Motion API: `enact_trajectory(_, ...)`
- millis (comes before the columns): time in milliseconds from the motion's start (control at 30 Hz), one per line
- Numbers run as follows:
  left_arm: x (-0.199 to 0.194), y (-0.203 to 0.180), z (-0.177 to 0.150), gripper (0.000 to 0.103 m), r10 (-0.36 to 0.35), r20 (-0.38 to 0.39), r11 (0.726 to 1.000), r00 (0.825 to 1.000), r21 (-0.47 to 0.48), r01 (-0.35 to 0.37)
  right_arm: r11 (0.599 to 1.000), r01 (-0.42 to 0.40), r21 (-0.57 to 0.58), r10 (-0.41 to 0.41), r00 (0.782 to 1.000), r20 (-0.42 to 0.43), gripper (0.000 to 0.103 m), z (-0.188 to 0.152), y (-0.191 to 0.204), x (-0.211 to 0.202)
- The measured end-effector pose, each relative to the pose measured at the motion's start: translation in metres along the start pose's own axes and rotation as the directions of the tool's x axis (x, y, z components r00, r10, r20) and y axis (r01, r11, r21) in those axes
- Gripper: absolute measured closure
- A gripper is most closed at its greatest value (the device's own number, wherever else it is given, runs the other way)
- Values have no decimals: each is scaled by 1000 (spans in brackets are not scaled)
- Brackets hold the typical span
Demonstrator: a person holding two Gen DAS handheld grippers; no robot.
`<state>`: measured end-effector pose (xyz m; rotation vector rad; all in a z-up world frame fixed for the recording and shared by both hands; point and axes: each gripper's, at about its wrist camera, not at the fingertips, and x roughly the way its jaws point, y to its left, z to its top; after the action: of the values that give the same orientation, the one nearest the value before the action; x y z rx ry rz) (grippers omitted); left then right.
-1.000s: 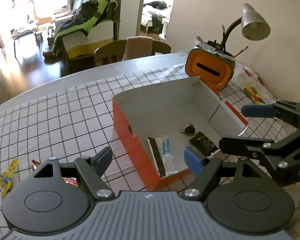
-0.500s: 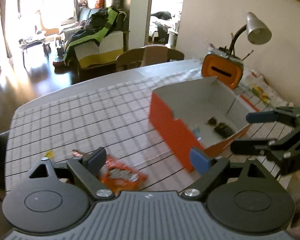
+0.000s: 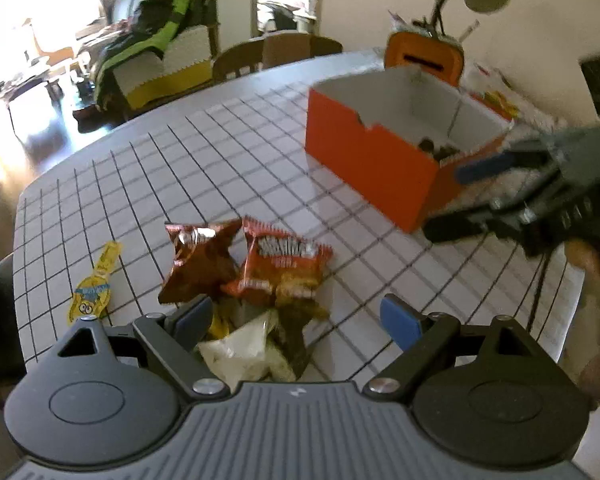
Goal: Organize snacks
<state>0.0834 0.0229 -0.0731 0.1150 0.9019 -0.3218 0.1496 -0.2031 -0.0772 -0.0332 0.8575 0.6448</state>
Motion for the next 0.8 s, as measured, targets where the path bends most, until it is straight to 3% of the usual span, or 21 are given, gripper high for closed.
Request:
enact_trajectory(167,10,8,-18,12,-31,-26,998,999,59,33,1000,25,1,-25,999,-45,0,1,14,24)
enact_trajectory(433,26,23,-32,12,-43,-71,986,997,160,54,987,101,125,-84,987,-136,0,22,31,73)
enact_trajectory(667,38,29,-38,12,-26,-103,963,994,265,53,935,184,304,-117,967,-227,2,33,29,116)
enact_trajectory(800,42,34,-39,12,-24,-109,955,994,291,54,885,224,408,-110,952,-285,4,34,24,138)
